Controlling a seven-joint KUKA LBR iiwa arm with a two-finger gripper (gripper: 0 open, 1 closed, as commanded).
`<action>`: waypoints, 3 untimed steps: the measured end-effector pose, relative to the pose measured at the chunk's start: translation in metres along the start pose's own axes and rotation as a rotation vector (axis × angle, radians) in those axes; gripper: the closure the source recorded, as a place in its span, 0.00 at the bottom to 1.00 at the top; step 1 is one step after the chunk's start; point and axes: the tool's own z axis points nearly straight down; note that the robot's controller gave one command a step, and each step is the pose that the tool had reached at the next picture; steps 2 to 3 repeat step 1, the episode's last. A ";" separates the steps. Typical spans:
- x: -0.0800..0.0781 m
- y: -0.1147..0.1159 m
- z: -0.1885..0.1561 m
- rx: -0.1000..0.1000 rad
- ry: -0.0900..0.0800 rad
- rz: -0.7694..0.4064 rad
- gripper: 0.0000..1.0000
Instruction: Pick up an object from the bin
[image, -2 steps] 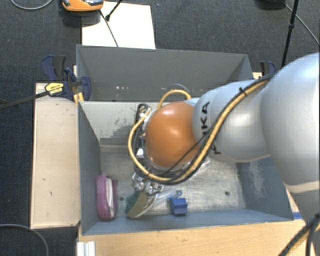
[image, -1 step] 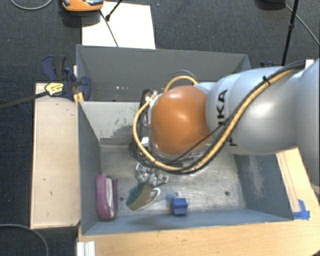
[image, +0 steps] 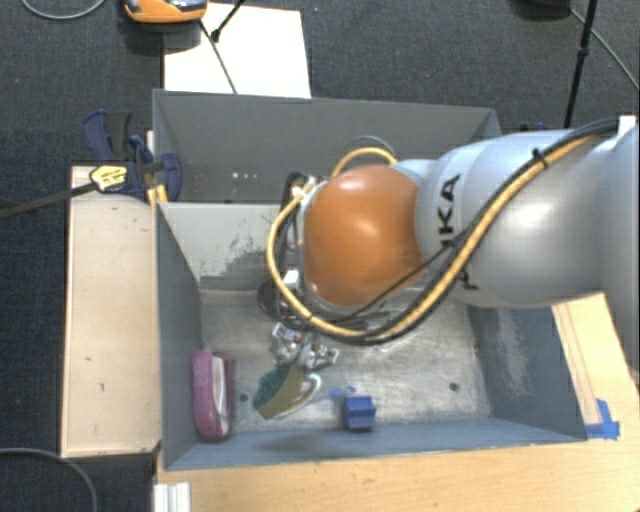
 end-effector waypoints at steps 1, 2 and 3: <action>-0.001 -0.001 -0.023 0.001 -0.001 0.008 1.00; -0.001 -0.001 -0.023 0.001 -0.001 0.008 1.00; -0.001 -0.001 -0.023 0.001 -0.001 0.008 1.00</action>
Offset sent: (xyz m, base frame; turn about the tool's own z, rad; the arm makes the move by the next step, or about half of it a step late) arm 0.0000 0.0000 0.0211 0.0000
